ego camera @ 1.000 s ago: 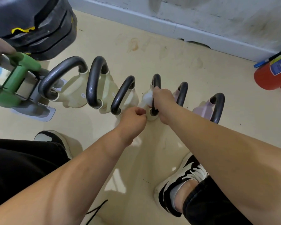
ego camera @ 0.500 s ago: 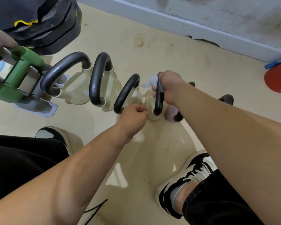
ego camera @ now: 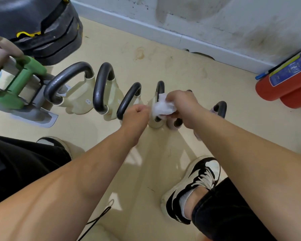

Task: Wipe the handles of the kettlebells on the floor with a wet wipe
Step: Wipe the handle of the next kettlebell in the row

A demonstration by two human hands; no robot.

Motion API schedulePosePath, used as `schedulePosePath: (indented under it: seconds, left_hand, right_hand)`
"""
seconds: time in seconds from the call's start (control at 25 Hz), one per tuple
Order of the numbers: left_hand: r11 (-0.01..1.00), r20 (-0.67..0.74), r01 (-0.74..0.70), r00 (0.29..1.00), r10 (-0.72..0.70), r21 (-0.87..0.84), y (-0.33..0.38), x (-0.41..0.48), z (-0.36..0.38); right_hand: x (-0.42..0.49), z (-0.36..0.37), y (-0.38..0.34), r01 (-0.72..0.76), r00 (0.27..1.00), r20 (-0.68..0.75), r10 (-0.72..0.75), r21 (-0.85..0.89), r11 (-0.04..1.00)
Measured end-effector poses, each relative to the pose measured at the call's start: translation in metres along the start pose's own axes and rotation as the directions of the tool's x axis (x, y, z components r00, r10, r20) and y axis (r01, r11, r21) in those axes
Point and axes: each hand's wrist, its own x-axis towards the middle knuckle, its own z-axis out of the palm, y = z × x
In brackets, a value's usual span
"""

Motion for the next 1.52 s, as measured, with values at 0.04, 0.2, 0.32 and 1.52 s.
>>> schedulePosePath:
  seconds: [0.04, 0.2, 0.32, 1.52]
  left_hand:
    - [0.985, 0.048, 0.065, 0.997, -0.058, -0.157, 0.008, 0.0, -0.003]
    - [0.873, 0.293, 0.259, 0.945, -0.142, -0.413, 0.029, -0.002, -0.011]
    - [0.916, 0.114, 0.198, 0.979, -0.169, -0.348, 0.032, 0.007, -0.012]
    - [0.913, 0.067, -0.258, 0.966, 0.25, 0.317, -0.005, 0.009, 0.034]
  right_hand:
    - [-0.002, -0.001, -0.001, -0.039, 0.989, 0.146, 0.036, 0.013, 0.999]
    - [0.007, -0.005, -0.007, 0.002, 0.959, 0.277, -0.054, 0.183, 0.983]
    - [0.026, 0.001, -0.016, 0.215, 0.977, 0.019, -0.215, -0.011, 0.977]
    - [0.094, -0.015, -0.032, 0.275, 0.958, -0.01, -0.287, -0.257, 0.926]
